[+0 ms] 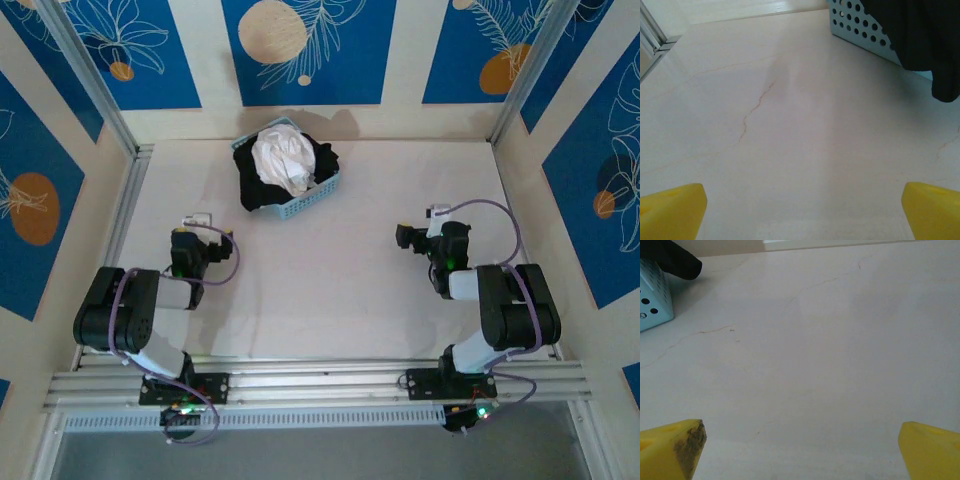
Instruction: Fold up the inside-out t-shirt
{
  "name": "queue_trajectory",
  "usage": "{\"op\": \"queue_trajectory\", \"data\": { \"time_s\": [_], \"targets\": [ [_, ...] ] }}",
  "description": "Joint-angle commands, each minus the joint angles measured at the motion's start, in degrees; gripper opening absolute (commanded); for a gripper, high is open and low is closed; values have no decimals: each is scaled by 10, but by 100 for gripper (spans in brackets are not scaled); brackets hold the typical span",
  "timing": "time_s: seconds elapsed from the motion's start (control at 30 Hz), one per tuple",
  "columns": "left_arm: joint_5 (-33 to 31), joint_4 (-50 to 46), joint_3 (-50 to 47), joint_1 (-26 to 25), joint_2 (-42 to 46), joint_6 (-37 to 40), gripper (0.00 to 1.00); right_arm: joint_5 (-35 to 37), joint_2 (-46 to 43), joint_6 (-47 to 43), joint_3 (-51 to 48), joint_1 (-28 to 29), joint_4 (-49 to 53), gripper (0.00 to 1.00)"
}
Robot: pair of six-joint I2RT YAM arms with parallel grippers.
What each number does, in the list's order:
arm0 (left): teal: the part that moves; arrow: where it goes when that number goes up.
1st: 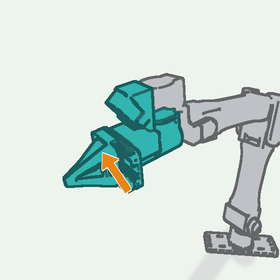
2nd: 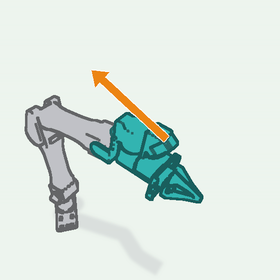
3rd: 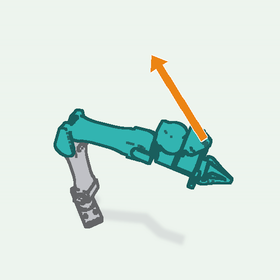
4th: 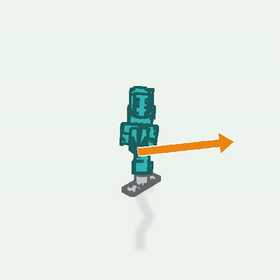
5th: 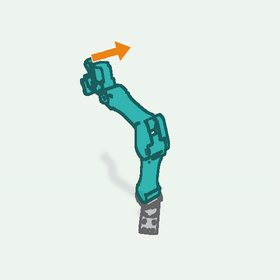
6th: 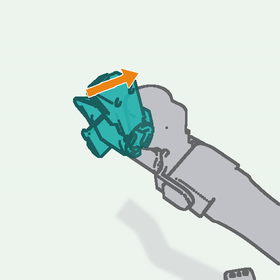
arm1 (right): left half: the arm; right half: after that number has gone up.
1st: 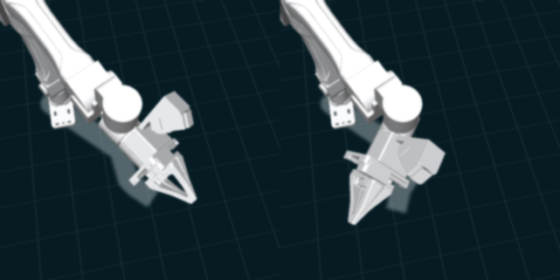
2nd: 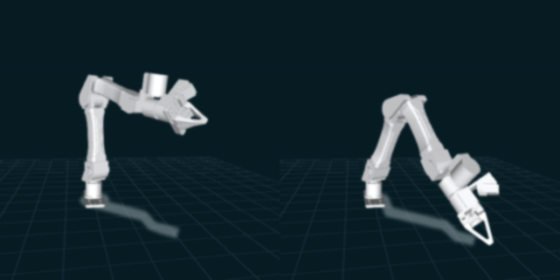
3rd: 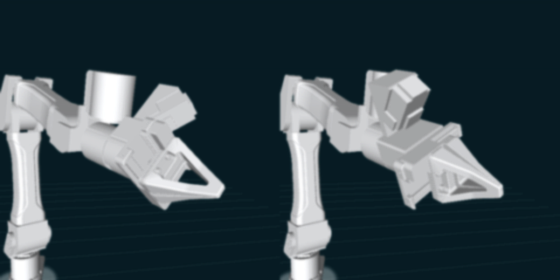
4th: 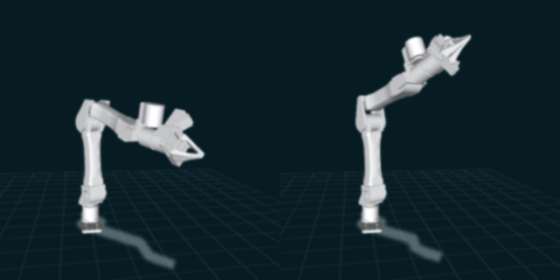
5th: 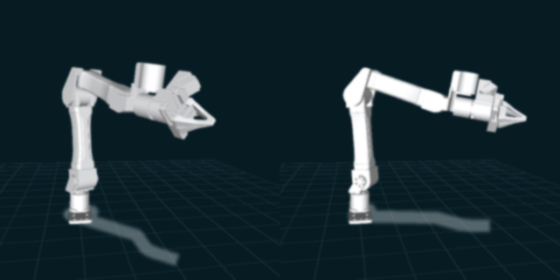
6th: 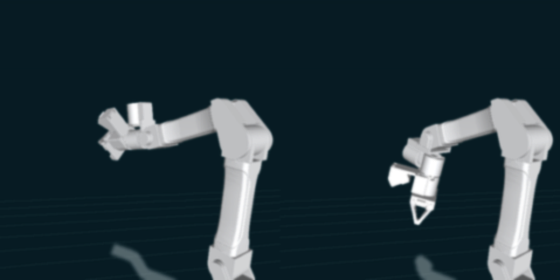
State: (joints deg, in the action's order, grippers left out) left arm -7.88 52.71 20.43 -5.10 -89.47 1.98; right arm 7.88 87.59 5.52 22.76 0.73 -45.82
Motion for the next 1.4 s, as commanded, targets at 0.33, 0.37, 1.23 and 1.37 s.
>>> {"op": "queue_trajectory", "data": {
  "time_s": [0.33, 0.37, 1.23, 1.37],
  "targets": [
    [13, 2, 11, 4, 3, 4, 100, -6, -3, 6, 8, -3, -10, 99],
    [15, 2, 11, 5, 3, 2, 100, -6, -3, 5, 9, -3, -10, 99],
    [106, -564, 360, -115, 106, -169, 94, 72, -172, 46, 278, 229, 448, 98],
    [70, -656, 512, -142, -35, -108, 89, 77, -144, 53, 292, 247, 450, 98]
  ]
}}
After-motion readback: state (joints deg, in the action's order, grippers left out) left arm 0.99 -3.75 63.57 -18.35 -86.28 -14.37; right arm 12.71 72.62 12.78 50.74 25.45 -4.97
